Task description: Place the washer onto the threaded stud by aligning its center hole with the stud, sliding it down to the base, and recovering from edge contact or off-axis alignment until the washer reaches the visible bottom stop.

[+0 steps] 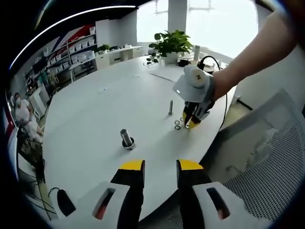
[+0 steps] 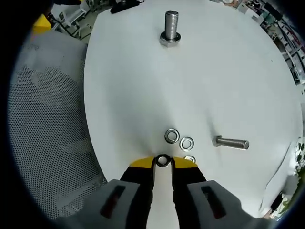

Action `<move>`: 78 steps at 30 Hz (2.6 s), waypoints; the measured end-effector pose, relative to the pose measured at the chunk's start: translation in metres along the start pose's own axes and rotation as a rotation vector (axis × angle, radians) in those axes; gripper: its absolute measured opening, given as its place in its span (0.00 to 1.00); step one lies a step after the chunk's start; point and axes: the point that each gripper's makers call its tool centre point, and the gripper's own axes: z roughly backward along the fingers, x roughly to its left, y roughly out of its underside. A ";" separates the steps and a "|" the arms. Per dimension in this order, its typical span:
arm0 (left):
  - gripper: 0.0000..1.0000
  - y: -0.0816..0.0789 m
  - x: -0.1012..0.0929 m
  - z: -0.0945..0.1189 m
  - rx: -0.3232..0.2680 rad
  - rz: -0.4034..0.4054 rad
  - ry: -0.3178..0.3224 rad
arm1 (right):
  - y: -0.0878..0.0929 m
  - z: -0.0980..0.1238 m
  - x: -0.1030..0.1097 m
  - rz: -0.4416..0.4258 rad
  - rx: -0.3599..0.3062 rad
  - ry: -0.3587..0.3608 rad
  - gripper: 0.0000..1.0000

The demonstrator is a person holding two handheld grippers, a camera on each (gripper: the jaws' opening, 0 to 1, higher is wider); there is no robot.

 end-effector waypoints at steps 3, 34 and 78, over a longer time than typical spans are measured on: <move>0.24 0.001 0.000 0.000 0.004 -0.002 0.000 | 0.000 -0.001 0.001 0.015 0.008 -0.001 0.14; 0.24 -0.003 -0.001 0.002 -0.011 0.002 0.005 | 0.006 0.026 -0.025 -0.217 -0.149 0.052 0.13; 0.24 -0.003 -0.002 0.002 -0.013 -0.007 0.010 | -0.030 0.059 -0.076 -0.143 -0.207 0.164 0.13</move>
